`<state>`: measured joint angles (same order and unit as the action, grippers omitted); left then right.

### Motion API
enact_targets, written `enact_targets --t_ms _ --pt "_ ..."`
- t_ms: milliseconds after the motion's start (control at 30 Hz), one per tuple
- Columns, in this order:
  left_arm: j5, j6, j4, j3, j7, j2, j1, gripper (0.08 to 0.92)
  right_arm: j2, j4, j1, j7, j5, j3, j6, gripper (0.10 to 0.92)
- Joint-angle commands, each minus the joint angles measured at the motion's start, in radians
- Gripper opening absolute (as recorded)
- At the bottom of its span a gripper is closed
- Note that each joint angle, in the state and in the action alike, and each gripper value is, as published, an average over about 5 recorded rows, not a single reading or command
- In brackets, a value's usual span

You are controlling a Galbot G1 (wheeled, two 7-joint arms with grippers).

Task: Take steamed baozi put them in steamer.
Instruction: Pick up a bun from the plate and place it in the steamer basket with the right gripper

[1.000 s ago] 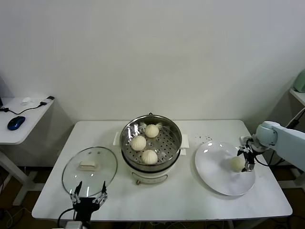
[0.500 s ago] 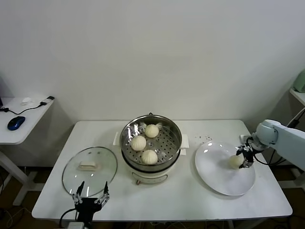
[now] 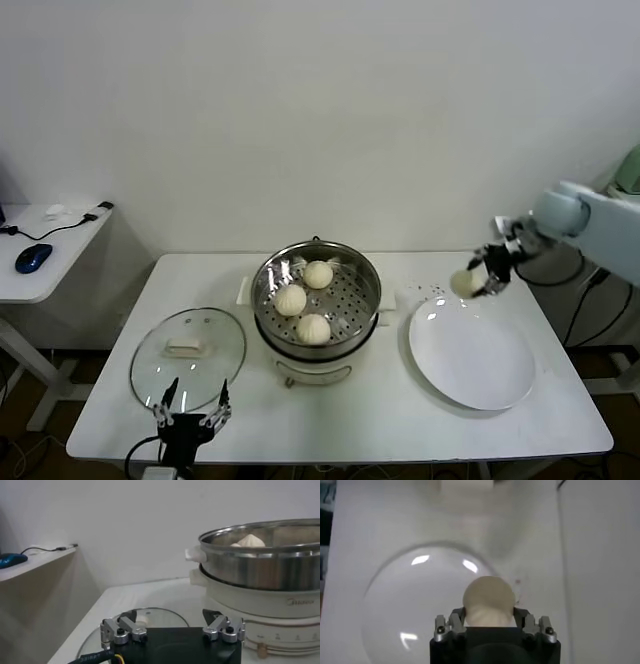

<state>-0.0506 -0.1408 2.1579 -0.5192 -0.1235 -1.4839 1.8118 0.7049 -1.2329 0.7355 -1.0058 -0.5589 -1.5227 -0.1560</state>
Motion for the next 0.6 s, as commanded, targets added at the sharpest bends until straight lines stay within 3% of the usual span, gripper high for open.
enact_targets --t_ms 33,200,600 --pt "-0.001 -0.001 0.005 0.000 0.001 0.003 0.000 0.823 0.226 -0.242 0.323 0.075 -0.421 -0.126 -0.114 0.645" --pt "0.000 0.000 0.007 -0.003 0.000 0.008 0.002 0.823 0.306 -0.284 0.182 0.169 -0.413 -0.092 -0.177 0.645" --pt "0.006 0.001 0.004 -0.014 0.000 0.016 0.003 0.823 0.331 -0.151 -0.079 0.235 -0.195 -0.065 -0.215 0.645"
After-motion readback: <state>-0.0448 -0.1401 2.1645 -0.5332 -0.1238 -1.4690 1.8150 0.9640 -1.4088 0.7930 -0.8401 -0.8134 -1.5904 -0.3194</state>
